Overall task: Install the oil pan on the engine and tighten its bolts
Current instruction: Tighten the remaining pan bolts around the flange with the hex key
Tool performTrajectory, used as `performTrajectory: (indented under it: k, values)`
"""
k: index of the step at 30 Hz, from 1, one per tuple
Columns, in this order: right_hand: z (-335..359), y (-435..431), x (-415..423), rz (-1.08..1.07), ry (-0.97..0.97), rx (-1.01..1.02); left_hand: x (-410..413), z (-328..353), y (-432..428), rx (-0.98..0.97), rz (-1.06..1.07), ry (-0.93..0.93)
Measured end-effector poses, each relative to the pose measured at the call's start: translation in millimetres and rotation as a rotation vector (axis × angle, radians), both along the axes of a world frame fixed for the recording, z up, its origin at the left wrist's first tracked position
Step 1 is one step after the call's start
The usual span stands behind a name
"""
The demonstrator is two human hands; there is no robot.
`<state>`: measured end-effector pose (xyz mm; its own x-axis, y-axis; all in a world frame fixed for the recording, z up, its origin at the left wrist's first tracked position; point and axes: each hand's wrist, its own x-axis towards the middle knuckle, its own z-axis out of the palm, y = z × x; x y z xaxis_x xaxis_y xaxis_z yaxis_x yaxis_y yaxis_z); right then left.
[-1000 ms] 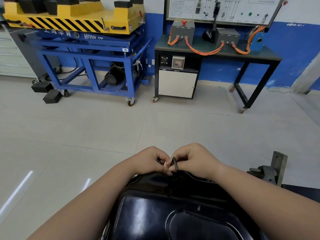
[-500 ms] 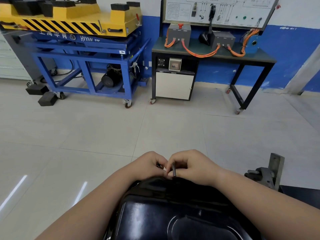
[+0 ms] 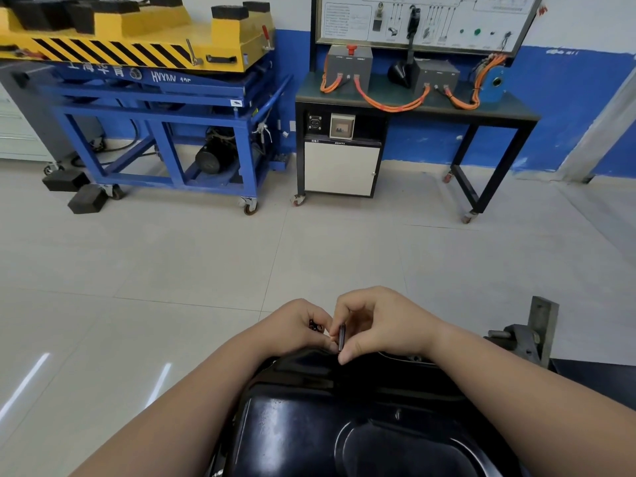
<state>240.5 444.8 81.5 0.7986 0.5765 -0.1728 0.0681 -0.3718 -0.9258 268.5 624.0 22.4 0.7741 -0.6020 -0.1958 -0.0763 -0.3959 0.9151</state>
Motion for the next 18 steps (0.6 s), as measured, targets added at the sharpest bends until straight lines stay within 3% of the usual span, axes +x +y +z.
performTrajectory:
  k: [12, 18]
  values:
    - [-11.3, 5.9, 2.2, -0.028, -0.132, -0.029, 0.0, 3.4, 0.8, 0.083, -0.02, -0.039]
    - [-12.5, -0.6, 3.6, -0.101, -0.093, 0.053, 1.9, 7.3, 3.7, 0.071, 0.028, 0.027]
